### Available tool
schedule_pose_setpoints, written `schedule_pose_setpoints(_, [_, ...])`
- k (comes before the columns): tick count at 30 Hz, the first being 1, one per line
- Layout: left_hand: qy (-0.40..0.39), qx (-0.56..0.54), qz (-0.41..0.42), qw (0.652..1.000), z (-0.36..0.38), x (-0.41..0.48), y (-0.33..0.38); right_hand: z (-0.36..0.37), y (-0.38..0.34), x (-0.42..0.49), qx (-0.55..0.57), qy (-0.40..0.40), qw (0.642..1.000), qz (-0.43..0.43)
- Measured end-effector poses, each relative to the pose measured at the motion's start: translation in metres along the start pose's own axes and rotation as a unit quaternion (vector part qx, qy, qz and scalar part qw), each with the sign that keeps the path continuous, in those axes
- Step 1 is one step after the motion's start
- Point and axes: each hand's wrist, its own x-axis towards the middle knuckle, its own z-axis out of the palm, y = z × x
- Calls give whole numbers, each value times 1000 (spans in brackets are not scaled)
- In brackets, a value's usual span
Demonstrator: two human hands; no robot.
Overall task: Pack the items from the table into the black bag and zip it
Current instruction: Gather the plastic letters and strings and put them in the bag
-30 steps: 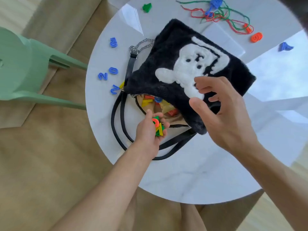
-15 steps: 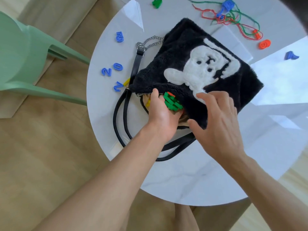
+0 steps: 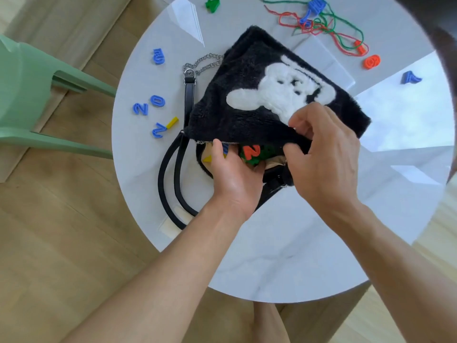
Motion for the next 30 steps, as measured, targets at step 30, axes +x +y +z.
schedule_pose_setpoints(30, [238, 441, 138, 854, -30, -32, 101, 29, -80, 3, -47, -173, 983, -30])
